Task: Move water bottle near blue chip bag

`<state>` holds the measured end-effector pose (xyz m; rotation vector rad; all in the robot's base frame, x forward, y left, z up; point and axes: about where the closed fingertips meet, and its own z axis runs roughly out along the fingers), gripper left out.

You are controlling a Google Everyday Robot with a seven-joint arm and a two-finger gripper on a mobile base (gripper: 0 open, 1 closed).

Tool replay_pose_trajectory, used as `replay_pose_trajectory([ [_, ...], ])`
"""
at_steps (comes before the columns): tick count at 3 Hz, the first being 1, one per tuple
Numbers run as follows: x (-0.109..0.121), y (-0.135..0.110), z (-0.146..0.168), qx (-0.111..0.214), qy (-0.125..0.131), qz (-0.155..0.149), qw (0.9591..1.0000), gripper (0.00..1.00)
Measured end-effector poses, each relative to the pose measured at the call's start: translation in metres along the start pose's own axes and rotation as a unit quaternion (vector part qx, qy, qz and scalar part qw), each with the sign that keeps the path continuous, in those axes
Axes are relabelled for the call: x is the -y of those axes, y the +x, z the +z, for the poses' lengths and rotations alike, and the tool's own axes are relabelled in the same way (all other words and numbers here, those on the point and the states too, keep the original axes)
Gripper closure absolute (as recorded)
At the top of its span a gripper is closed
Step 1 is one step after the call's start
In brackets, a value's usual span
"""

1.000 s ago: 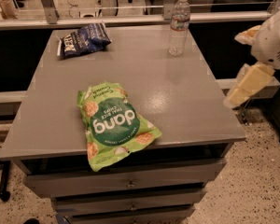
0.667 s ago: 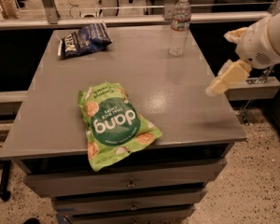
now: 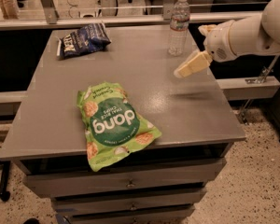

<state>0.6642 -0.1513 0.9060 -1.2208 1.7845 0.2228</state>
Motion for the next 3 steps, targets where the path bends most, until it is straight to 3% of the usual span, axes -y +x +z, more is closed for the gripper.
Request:
replay_pose_trajectory([
  [2,-0.001,-0.002,-0.001,0.014,0.007,0.011,0.9998,0.0],
  [3,0.013,-0.01,0.008,0.045,0.032,0.025,0.9981,0.0],
])
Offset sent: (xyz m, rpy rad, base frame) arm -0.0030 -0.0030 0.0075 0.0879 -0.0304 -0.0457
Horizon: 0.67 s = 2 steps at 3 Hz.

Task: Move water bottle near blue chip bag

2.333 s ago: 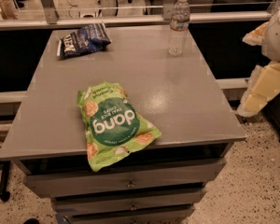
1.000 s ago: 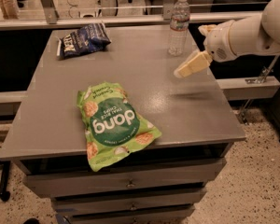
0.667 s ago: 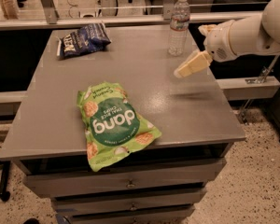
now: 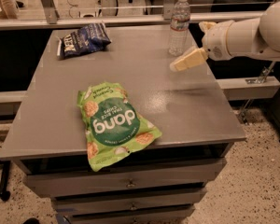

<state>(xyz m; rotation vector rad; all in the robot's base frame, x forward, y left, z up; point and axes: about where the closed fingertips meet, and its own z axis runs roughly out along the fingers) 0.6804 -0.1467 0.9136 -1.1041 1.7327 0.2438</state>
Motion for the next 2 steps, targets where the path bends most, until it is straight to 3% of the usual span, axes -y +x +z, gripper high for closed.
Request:
replay_pose_trajectory([
  [2,0.056,-0.012,0.033,0.059,0.073,0.012,0.9955,0.0],
])
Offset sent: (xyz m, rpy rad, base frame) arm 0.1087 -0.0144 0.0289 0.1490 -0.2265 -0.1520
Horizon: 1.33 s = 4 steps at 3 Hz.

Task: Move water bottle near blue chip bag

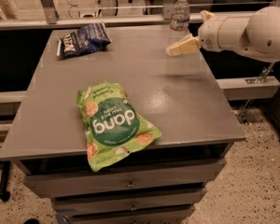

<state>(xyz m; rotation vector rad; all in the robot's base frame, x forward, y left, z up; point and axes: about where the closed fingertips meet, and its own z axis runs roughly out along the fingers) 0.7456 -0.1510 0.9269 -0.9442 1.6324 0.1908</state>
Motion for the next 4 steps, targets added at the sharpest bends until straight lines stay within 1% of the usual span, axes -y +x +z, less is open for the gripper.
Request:
replay_pose_trajectory([
  [1,0.014,-0.006,0.025,0.03,0.012,0.022,0.9992,0.0],
  [2,0.012,-0.008,0.049,0.05,0.007,0.057,0.9971,0.0],
  [3,0.008,-0.006,0.062,0.061,0.001,0.091,0.994,0.17],
  [4,0.006,-0.003,0.066,0.071,0.0,0.116,0.9907,0.41],
])
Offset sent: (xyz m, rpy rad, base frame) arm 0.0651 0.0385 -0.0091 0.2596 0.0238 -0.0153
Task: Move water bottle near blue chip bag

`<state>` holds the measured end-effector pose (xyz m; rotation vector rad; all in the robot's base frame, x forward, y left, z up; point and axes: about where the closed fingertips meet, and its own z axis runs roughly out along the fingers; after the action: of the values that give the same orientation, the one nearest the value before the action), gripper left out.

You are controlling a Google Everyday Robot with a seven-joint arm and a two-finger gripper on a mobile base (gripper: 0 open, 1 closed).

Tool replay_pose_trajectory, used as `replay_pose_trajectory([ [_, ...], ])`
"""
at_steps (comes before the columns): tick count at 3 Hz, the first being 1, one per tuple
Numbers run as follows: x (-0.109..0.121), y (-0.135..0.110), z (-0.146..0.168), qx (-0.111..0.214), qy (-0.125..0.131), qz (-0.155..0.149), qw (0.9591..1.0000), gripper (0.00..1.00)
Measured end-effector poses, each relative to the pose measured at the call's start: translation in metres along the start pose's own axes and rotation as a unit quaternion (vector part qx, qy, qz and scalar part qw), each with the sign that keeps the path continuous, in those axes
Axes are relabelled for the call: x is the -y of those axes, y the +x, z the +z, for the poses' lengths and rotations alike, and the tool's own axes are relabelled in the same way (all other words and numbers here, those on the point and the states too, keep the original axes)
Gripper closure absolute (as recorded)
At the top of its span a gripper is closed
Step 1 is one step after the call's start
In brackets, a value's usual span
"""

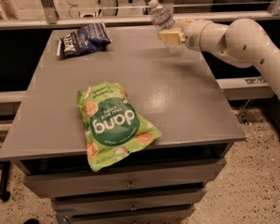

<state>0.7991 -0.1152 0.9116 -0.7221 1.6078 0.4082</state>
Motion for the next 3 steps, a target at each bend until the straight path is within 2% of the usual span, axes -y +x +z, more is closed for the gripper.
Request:
replay_pose_trajectory([
  [1,-0.001,-0.006,0.006,0.018,-0.004,0.015,0.9997,0.64],
  [2,-0.011,-0.031,0.016,0.047,-0.023,0.021,0.9984,0.88],
  [3,-0.023,-0.047,0.023,0.063,-0.04,0.022,0.997,1.0],
])
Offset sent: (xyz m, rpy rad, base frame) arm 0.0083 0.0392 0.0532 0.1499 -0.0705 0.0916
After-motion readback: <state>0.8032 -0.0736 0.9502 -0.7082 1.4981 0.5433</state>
